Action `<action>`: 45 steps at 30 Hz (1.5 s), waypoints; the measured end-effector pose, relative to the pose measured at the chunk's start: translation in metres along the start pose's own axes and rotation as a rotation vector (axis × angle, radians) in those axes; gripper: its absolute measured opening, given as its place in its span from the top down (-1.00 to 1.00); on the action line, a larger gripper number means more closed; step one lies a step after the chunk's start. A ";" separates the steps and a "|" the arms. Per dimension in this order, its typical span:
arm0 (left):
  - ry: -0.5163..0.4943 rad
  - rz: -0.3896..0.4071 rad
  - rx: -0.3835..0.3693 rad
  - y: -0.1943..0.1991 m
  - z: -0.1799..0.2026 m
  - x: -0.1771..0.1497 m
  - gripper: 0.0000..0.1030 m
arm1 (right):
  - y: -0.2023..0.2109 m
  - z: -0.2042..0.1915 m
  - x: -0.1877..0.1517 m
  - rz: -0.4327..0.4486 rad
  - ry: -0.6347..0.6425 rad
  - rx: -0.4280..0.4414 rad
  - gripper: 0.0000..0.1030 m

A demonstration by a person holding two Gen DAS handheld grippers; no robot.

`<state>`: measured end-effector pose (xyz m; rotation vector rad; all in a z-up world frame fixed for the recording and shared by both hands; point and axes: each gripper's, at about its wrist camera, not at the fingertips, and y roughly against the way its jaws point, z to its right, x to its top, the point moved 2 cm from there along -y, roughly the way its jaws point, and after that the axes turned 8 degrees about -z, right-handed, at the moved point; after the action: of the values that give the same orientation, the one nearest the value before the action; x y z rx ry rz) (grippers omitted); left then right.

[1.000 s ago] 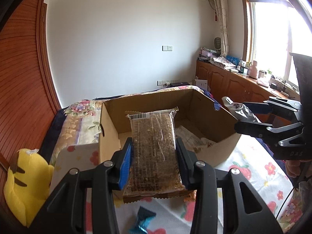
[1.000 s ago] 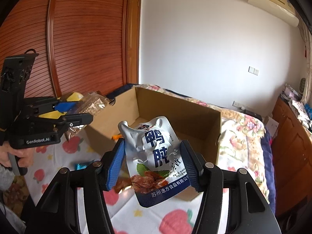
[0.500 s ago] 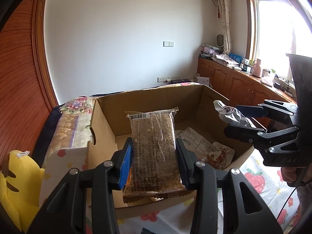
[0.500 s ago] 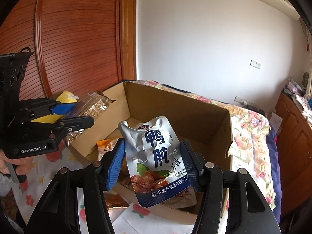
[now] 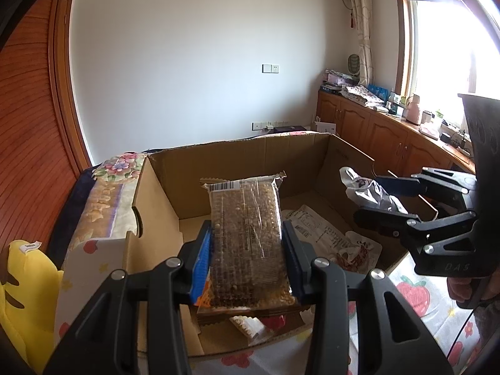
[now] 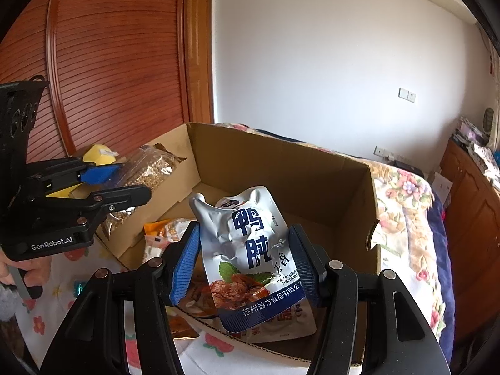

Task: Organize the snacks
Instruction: 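Carry the granola bar and pouch over the box and release both, then move both tools back toward the wrapped candies on the table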

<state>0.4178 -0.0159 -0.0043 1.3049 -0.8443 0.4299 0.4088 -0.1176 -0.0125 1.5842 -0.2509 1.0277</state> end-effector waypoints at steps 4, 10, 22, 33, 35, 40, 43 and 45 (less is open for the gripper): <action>-0.002 -0.005 -0.001 -0.004 0.001 0.000 0.18 | -0.005 0.004 -0.001 -0.004 -0.021 0.008 -0.16; 0.005 -0.009 -0.012 -0.007 0.001 -0.002 0.10 | -0.012 0.010 -0.003 -0.013 -0.052 0.022 -0.20; -0.030 0.037 -0.002 0.025 0.006 -0.012 0.07 | -0.003 0.001 -0.006 -0.022 -0.046 0.012 -0.19; -0.038 0.036 0.027 0.074 -0.008 -0.052 0.07 | 0.054 -0.029 -0.025 0.014 -0.065 0.023 -0.19; -0.040 0.024 0.026 0.079 -0.008 -0.062 0.06 | 0.061 -0.035 -0.031 0.012 -0.073 0.031 -0.19; -0.041 -0.020 0.020 0.079 -0.012 -0.088 0.06 | 0.067 -0.048 -0.046 -0.002 -0.098 0.026 -0.19; -0.046 -0.060 0.016 0.073 -0.014 -0.103 0.06 | 0.066 -0.054 -0.055 -0.019 -0.111 0.023 -0.19; -0.049 -0.079 0.014 0.069 -0.013 -0.111 0.06 | 0.066 -0.058 -0.062 -0.035 -0.115 0.030 -0.19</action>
<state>0.3016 0.0332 -0.0417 1.3613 -0.8284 0.3428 0.3018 -0.1094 -0.0155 1.6716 -0.2861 0.9183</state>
